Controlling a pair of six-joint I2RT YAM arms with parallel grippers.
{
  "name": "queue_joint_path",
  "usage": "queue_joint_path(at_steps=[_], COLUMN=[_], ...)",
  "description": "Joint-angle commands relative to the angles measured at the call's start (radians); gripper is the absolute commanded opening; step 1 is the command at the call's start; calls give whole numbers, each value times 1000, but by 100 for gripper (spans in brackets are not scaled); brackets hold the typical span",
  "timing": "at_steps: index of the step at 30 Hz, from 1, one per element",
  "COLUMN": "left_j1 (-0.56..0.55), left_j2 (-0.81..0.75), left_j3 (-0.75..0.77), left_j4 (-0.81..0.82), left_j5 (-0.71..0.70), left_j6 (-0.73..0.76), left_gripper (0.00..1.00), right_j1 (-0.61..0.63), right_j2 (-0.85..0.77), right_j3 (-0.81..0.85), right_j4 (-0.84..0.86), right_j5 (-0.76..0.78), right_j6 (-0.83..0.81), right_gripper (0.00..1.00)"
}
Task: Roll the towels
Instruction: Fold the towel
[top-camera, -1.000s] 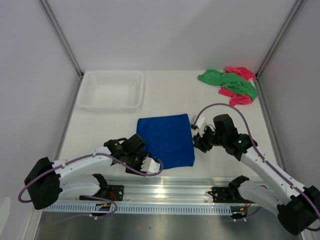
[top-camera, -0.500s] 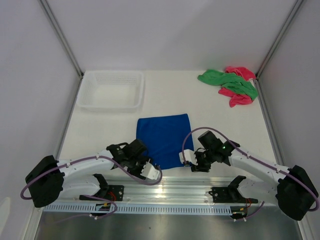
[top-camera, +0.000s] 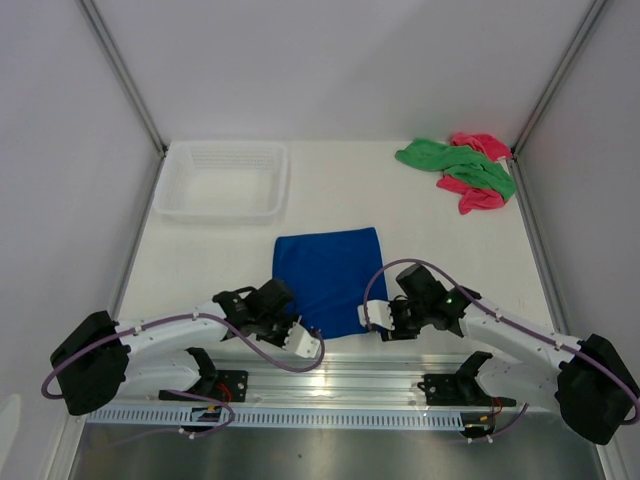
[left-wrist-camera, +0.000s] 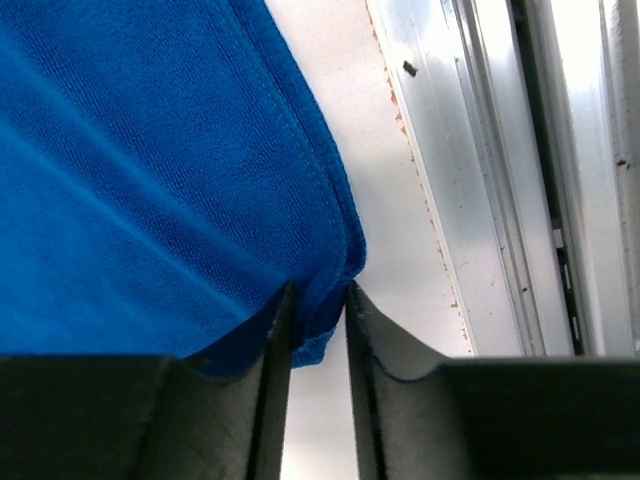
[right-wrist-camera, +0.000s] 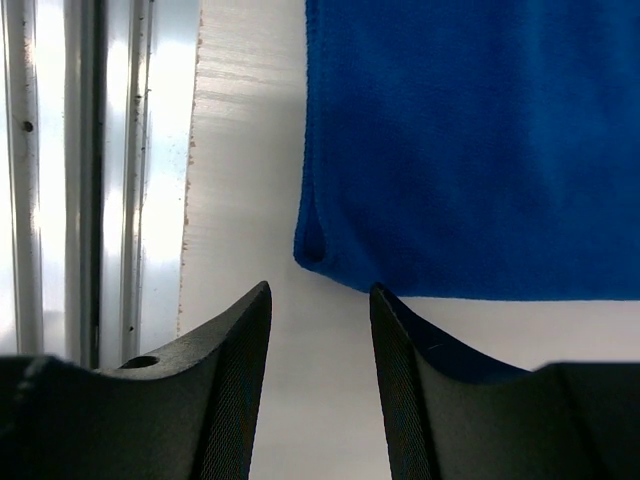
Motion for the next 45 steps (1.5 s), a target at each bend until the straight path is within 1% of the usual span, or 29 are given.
queue_joint_path(at_steps=[1, 2, 5, 9, 12, 13, 15, 16, 19, 22, 27, 29, 31, 35, 40, 44, 45], left_j1=[-7, -7, -7, -7, -7, -5, -5, -5, -4, -2, 10, 10, 10, 10, 12, 22, 29], left_j2=[-8, -10, -16, -28, -41, -51, -57, -64, -76, -91, -140, -160, -188, -225, -263, -268, -265], left_j3=[-27, -27, -18, -14, -16, -15, -14, -14, -10, -8, -1, 7, 36, 93, 168, 228, 234], left_j4=[-32, -35, -37, -37, -41, -43, -44, -43, -44, -53, -115, -168, -208, -340, -428, -461, -460], left_j5=[-18, -18, -22, -22, -19, -19, -18, -19, -6, 10, 7, 13, 39, 102, 159, 148, 127], left_j6=[1, -2, -11, -30, -45, -54, -71, -80, -119, -151, -188, -200, -227, -273, -323, -361, -369], left_gripper=[25, 18, 10, 7, 5, 3, 1, 1, 1, 1, 1, 1, 1, 1, 1, 1, 1], right_j1=[1, 1, 1, 3, 4, 4, 6, 6, 10, 21, 26, 30, 49, 76, 93, 93, 93], right_j2=[-37, -23, 29, 99, 115, 113, 104, 103, 102, 107, 46, 14, -9, -78, -105, -106, -105], right_j3=[-14, -15, -9, 3, 3, 0, -3, -3, 1, 14, 49, 57, 64, 92, 175, 230, 247], right_j4=[56, 65, 99, 105, 85, 85, 91, 93, 90, 53, -63, -114, -146, -261, -375, -393, -386], right_j5=[22, 22, 5, -8, -19, -22, -22, -24, -45, -45, -62, -79, -99, -139, -176, -177, -174], right_j6=[-11, -9, -6, -19, -26, -23, -14, -9, 11, 23, 49, 73, 95, 156, 233, 254, 261], right_gripper=[48, 48, 48, 48, 47, 44, 33, 19, 8, 3, 2, 1, 0, 0, 0, 0, 0])
